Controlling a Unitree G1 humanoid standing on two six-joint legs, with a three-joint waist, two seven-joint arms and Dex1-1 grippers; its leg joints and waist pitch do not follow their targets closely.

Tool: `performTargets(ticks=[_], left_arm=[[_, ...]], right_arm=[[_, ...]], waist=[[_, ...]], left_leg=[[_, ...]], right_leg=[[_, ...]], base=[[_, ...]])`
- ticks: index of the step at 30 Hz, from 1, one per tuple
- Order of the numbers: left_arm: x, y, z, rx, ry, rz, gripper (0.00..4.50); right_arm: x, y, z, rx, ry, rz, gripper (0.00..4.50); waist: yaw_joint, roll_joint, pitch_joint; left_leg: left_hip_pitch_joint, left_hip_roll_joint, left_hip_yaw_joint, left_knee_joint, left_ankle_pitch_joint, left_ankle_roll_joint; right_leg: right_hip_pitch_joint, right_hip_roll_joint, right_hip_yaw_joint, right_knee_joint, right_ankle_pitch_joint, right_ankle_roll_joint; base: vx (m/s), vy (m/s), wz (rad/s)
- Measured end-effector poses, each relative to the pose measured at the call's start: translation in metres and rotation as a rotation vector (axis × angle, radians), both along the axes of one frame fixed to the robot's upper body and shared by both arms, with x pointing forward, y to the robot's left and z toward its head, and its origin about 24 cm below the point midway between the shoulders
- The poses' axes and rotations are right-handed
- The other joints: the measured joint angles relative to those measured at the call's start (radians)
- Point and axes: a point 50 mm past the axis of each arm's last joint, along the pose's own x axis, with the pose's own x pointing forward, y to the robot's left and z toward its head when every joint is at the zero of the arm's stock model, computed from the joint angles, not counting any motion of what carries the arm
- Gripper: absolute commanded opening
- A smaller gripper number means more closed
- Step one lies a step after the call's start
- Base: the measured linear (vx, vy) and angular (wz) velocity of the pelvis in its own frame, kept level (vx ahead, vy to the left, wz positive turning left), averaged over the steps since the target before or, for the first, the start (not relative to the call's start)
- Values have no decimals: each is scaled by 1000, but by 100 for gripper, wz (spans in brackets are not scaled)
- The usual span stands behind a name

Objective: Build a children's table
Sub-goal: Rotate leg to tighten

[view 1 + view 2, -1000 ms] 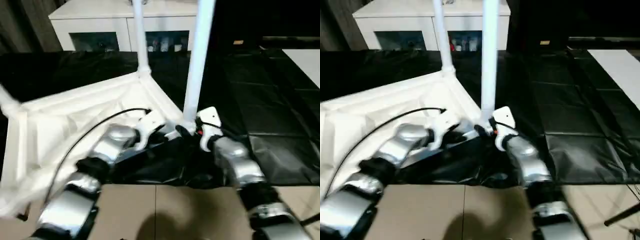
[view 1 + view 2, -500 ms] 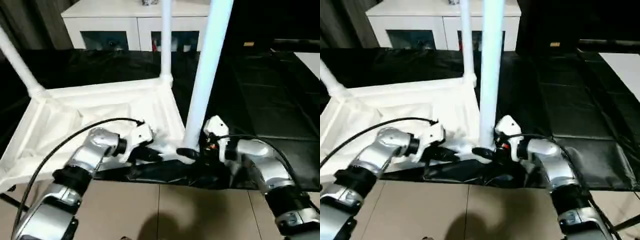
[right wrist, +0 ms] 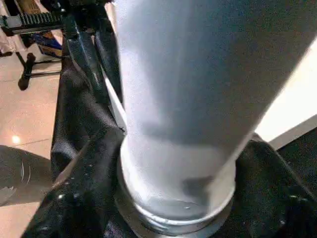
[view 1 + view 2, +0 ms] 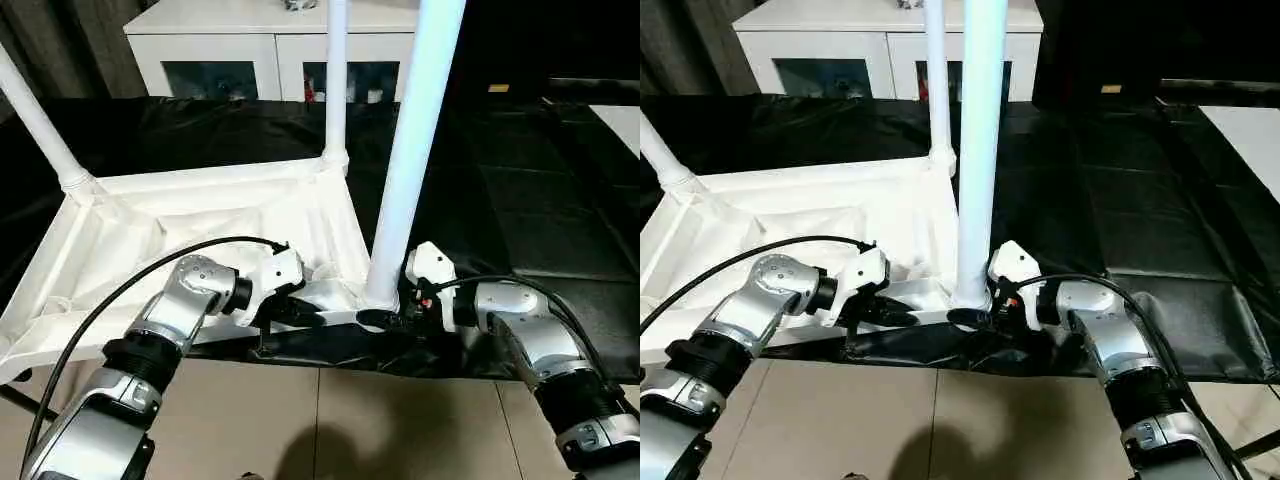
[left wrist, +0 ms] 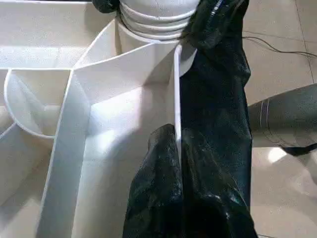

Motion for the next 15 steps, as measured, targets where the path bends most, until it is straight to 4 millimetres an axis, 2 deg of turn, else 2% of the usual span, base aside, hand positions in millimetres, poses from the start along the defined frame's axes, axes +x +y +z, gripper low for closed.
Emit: performTargets(ticks=[2, 11, 15], left_arm=[[0, 0, 0, 1, 0, 0, 0], [0, 1, 0, 2, 0, 1, 0], [2, 2, 0, 14, -33, 36, 0]], right_arm=[[0, 0, 0, 3, 2, -1, 279], [0, 1, -1, 5, 3, -2, 269], [4, 7, -5, 27, -13, -86, 269]], waist=[[0, 0, 0], [-1, 0, 0], [-6, -1, 0]], left_leg=[[0, 0, 0, 0, 0, 0], [0, 0, 0, 0, 0, 0], [1, 0, 0, 0, 0, 0]], right_leg=[[0, 0, 0, 0, 0, 0], [0, 0, 0, 0, 0, 0], [0, 0, 0, 1, 0, 0]], base=[[0, 0, 0], [0, 0, 0], [0, 0, 0]])
